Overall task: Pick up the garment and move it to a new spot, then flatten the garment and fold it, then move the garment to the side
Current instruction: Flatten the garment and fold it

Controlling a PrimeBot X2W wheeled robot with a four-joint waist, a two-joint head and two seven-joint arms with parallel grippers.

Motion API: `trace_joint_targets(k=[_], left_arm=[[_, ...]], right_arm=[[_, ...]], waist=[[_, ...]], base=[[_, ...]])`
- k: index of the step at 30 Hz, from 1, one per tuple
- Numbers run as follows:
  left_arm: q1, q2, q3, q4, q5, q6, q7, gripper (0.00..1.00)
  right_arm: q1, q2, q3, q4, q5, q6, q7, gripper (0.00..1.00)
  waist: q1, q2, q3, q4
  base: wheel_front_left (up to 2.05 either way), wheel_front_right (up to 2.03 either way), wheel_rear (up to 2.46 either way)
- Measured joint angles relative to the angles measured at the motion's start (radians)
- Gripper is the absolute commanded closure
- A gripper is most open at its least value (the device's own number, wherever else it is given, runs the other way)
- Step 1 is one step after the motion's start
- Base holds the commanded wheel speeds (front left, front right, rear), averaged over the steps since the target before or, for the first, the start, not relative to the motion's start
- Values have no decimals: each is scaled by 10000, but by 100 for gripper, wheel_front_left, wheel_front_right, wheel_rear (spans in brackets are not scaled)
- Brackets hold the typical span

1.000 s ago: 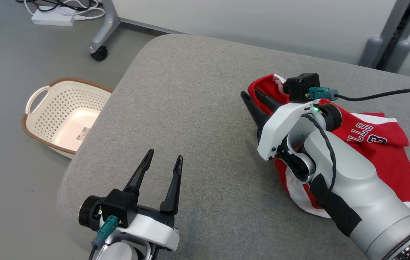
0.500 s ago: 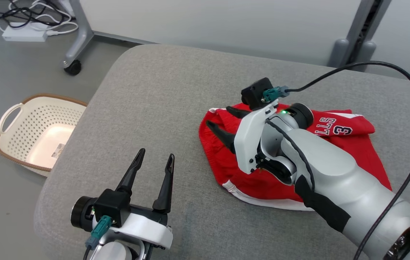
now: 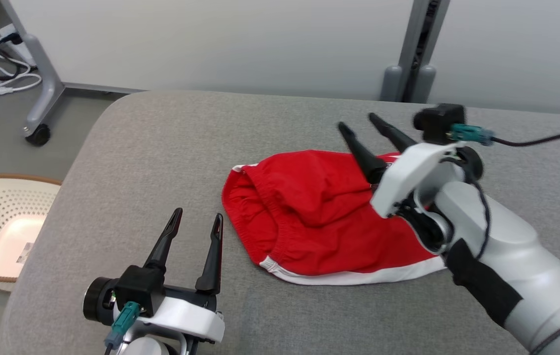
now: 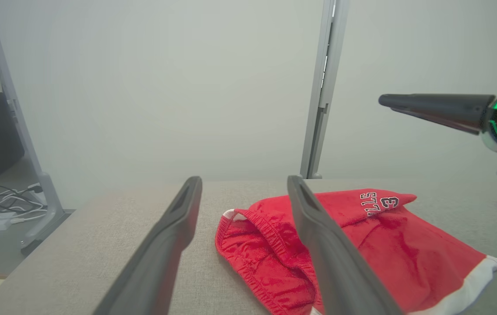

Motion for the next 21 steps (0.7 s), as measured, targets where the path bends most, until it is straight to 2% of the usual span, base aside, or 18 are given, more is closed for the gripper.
trace_joint_targets(k=[1,5,6,9,12,15,17,21], left_arm=[[0,0,0,0,0,0,0,0],[104,0,174,-67,58,-13,0,0],[204,-2,234,-63,58,-42,2,0],[224,0,299,-44,56,-75,0,0],[221,-10,326,36,58,-104,0,0],[221,-2,337,109,242,-176,0,0],[216,-4,362,142,345,-188,0,0],[198,-4,380,130,345,-236,0,0]], right_arm=[[0,0,0,0,0,0,0,0],[943,-874,-1244,-138,-12,0,-414,0],[1476,-1321,-2495,-677,-541,0,-430,0],[2618,-1756,-4719,-1457,-1630,-2,-460,0],[4295,-1473,-6255,-2056,-2777,-4,-477,0],[5290,-997,-7177,-2771,-3850,-2,-481,0],[5768,-673,-7873,-3216,-4123,-8,-481,0],[6414,-345,-8146,-3954,-4913,-2,-481,0]], waist=[[0,0,0,0],[0,0,-118,-495],[1,0,-135,-751],[0,0,-117,-1107],[1,0,-47,-1394],[1,0,55,-1572],[0,0,110,-1643],[1,0,183,-1679]], base=[[0,0,0],[0,0,0],[0,0,0],[0,0,0],[0,0,0],[0,0,0],[0,0,0],[0,0,0]])
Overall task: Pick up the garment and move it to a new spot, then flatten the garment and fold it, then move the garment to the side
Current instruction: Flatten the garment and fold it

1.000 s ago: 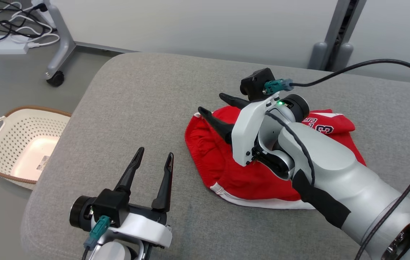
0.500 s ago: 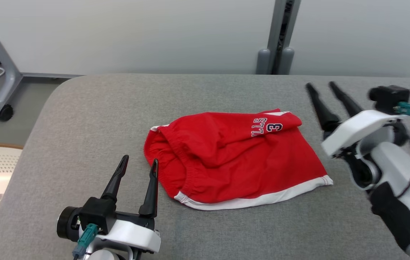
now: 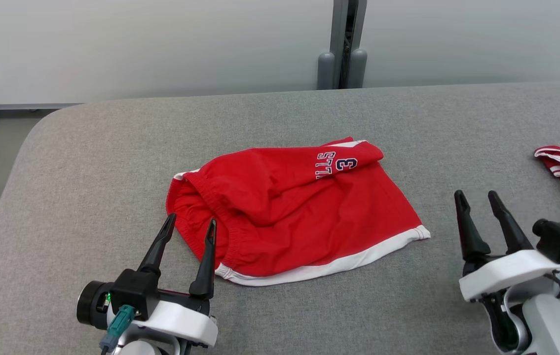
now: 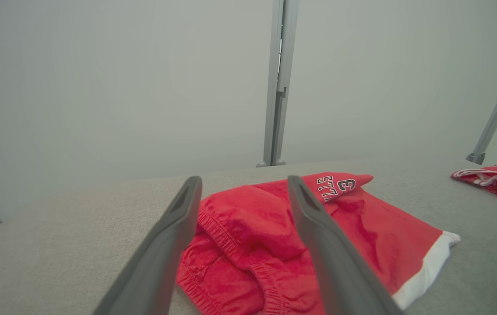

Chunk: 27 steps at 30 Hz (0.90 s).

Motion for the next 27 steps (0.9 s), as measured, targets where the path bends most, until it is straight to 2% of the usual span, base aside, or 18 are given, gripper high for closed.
trace_joint_targets(k=[4,14,21,27], left_arm=[[-21,0,-21,-4,0,-40,0,0],[-22,0,-105,8,-8,-84,0,0],[-113,121,-890,1764,332,-706,0,0],[-704,265,-1267,3066,562,-882,2,0]], right_arm=[[395,23,-15,-405,-439,0,0,0],[800,159,-307,-1172,-621,0,0,0],[941,219,-485,-1045,-832,0,2,0],[948,267,-412,-913,-1001,0,46,0]], waist=[[0,0,58,52],[-1,0,221,186],[0,0,344,198],[0,0,463,145]], base=[[0,0,0],[0,0,0],[0,0,0],[0,0,0]])
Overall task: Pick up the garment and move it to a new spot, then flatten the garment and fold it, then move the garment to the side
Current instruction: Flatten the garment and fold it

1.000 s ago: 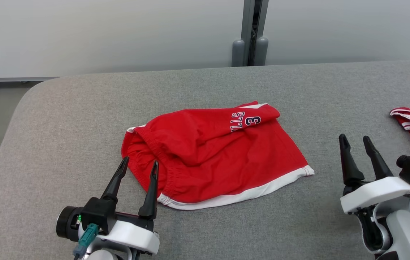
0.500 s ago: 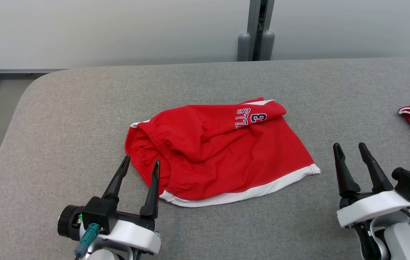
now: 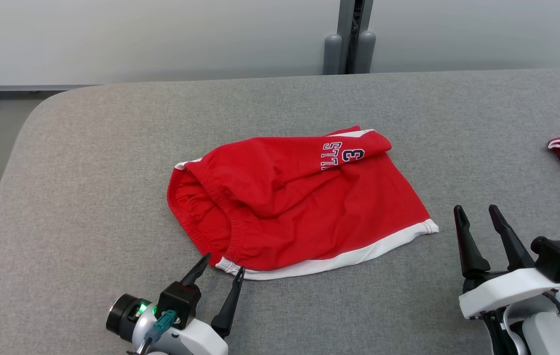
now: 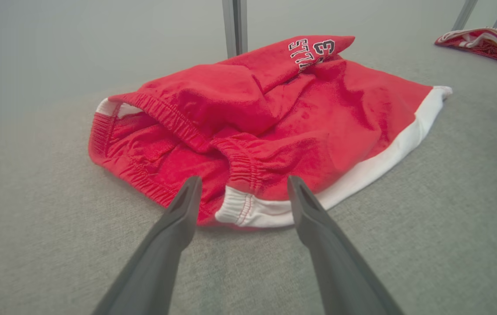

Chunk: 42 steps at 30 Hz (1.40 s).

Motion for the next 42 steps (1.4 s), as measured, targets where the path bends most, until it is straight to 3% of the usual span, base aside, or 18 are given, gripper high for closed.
trace_joint_targets(k=[9,22,23,25,42], left_arm=[[-880,587,-679,1158,299,-299,148,0],[-1697,986,-1684,1697,-372,-424,46,0],[-1748,991,-1864,1705,-451,-431,44,29],[-1787,1018,-2111,1712,-650,-437,42,100],[-1995,1315,-2497,1611,-1206,-439,13,100]], right_arm=[[-45,63,88,90,-238,0,104,0],[-135,167,-63,303,-464,0,146,0],[-150,173,-75,314,-479,0,148,0],[-201,188,-107,332,-499,0,167,0],[-264,-25,270,1028,-458,0,683,0]], waist=[[0,0,215,-122],[0,0,450,-258],[0,0,457,-263],[0,0,463,-266],[0,0,398,-143]], base=[[0,0,0],[0,0,0],[0,0,0],[0,0,0],[0,0,0]])
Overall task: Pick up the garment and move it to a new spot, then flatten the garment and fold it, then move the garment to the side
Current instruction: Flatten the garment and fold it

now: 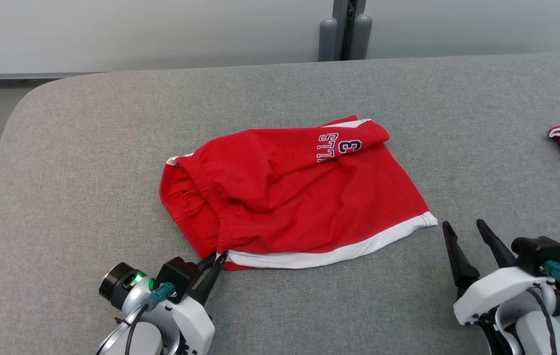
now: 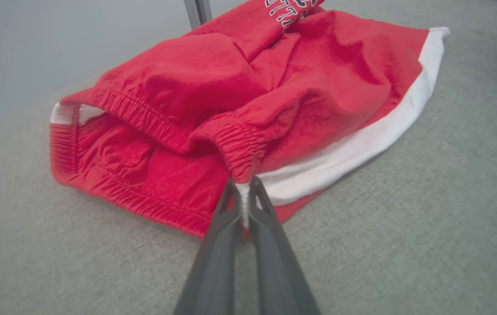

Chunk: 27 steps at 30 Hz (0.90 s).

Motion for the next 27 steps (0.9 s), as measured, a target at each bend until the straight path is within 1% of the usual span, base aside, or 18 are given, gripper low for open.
trace_joint_targets(k=[3,4,5,7,9,12,18,27], left_arm=[[0,19,13,-100,0,-6,-2,100],[0,31,23,-130,0,-12,-2,100],[1,48,40,-194,2,-10,-2,100],[1,50,42,-215,2,-10,-2,100],[2,42,31,-261,6,-10,-2,100],[0,35,33,-322,17,-10,-2,100],[-38,33,50,-441,25,-10,-2,100],[-53,59,81,-523,84,-10,-2,100]], right_arm=[[-270,-161,203,274,36,0,71,0],[-386,-270,362,370,-58,0,73,0],[-620,-529,704,619,-451,2,69,0],[-709,-604,838,740,-523,2,65,0],[-991,-713,1181,1174,-713,2,61,0],[-1280,-863,1432,1542,-834,2,25,0],[-1687,-888,1858,2148,-844,2,-148,0],[-2049,-805,2343,2817,-472,2,-353,0]], waist=[[0,0,19,25],[1,0,28,33],[0,0,56,53],[0,0,70,68],[0,0,110,130],[0,0,188,202],[0,0,335,319],[0,0,420,370]], base=[[0,0,0],[0,0,0],[0,0,0],[0,0,0],[0,0,0],[0,0,0],[0,0,0],[0,0,0]])
